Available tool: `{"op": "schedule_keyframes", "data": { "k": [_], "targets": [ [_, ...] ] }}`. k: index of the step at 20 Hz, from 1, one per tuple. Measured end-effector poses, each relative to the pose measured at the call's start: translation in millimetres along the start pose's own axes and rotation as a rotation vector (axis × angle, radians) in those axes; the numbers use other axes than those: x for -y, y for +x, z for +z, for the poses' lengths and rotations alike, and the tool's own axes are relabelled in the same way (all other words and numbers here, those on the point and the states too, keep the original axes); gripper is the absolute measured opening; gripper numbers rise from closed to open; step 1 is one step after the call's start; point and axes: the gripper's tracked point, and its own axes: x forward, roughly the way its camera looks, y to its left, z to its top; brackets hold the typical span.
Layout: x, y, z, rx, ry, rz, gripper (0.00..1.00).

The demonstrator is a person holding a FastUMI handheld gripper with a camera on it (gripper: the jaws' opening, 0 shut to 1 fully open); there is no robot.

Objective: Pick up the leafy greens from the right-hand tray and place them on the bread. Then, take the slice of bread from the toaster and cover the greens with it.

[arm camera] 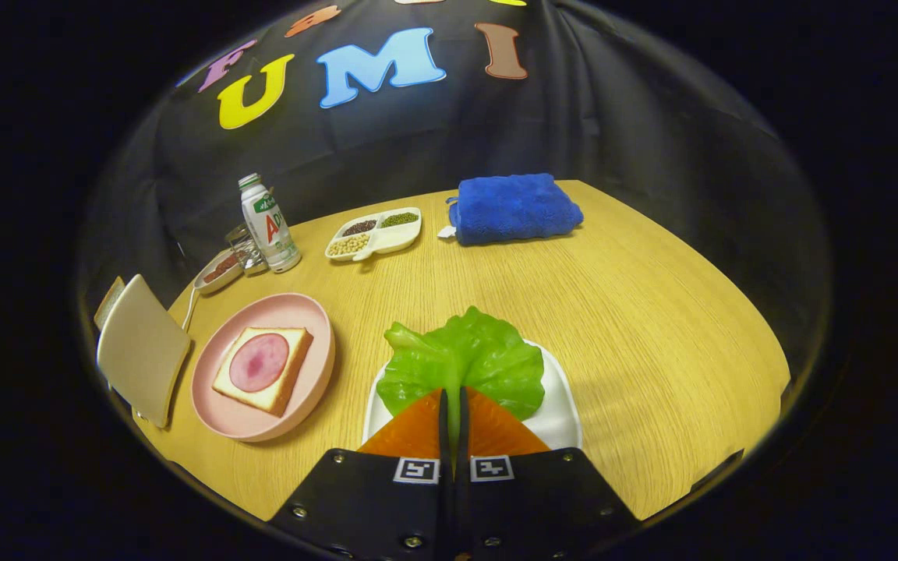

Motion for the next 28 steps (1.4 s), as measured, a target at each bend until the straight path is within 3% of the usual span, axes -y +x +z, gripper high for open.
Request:
{"op": "schedule_keyframes", "data": {
  "k": [5,15,28],
  "targets": [
    [-24,-11,20,0.048,-0.011,0.040,0.00],
    [-119,-15,44,0.094,-0.069,0.209,0.00],
    [-199,11,9,0.006,-0.124,0.313,0.00]
  ]
}}
